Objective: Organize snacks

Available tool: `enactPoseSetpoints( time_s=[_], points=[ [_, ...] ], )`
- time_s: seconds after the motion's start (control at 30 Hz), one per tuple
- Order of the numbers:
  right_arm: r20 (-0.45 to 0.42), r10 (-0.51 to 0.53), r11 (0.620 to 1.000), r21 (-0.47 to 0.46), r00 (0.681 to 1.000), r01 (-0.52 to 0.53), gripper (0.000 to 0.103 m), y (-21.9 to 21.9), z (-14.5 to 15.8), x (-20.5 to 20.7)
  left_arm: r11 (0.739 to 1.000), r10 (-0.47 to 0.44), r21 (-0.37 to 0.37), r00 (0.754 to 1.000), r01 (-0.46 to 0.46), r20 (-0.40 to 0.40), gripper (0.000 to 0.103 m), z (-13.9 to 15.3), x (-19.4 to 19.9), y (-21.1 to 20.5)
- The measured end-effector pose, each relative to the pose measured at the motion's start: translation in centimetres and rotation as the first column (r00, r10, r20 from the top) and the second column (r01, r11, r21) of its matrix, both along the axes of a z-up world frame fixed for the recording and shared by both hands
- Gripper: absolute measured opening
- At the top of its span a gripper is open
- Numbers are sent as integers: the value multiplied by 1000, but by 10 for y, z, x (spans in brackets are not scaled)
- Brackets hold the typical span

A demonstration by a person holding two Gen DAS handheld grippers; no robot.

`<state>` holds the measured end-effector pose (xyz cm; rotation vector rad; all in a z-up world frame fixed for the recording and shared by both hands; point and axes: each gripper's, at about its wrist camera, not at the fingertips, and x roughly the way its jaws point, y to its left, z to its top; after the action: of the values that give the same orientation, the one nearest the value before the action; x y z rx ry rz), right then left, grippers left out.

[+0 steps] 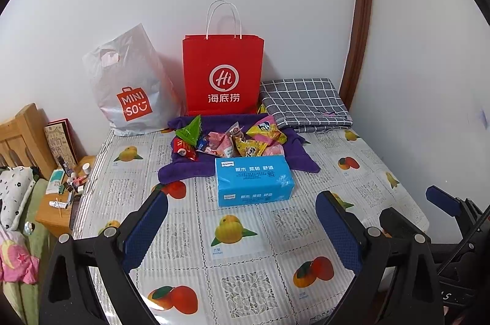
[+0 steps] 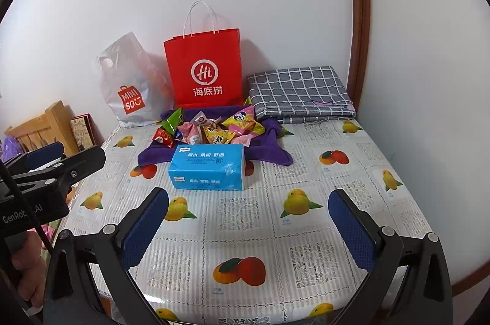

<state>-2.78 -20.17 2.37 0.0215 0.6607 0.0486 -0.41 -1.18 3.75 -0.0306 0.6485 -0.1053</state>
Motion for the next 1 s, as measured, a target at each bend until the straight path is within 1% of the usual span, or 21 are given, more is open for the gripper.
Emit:
enactPoseSetpoints(
  time_s=[1.0],
  points=[
    [13, 5, 1000, 11, 1000, -5, 103, 0, 2, -4, 1000, -3, -1, 1000, 3, -9, 98, -4, -1, -4]
  ],
)
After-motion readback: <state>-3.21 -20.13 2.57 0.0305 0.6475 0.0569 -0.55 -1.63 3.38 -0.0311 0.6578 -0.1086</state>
